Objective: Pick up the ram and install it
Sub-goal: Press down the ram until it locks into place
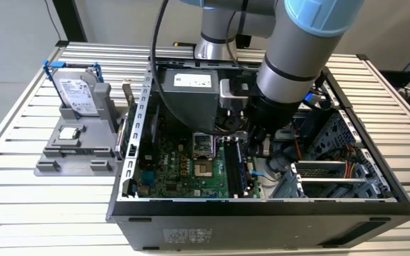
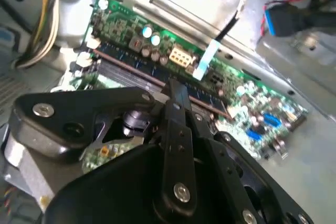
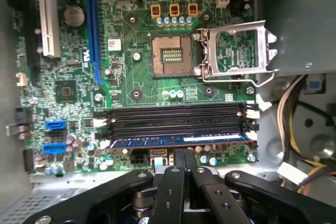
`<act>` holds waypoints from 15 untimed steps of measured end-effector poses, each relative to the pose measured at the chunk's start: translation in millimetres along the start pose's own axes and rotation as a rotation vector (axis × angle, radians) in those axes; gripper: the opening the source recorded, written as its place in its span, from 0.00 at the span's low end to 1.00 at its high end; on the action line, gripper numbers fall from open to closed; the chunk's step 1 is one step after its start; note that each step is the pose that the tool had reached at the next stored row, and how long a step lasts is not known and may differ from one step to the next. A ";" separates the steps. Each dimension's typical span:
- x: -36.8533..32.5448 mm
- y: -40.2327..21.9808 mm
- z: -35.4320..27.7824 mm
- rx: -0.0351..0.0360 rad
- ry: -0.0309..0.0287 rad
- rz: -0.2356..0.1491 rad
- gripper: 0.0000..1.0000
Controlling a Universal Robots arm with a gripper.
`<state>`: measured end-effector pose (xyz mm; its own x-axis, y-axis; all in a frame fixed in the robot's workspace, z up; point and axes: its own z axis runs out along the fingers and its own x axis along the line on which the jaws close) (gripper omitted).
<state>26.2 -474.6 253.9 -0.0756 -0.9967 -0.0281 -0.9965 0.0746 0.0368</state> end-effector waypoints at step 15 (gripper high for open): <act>-1.6 2.1 -56.4 0.0001 -0.0003 0.000 0.00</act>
<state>26.3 -474.6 310.4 -0.0756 -0.9967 -0.0284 -0.9965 0.0745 0.0367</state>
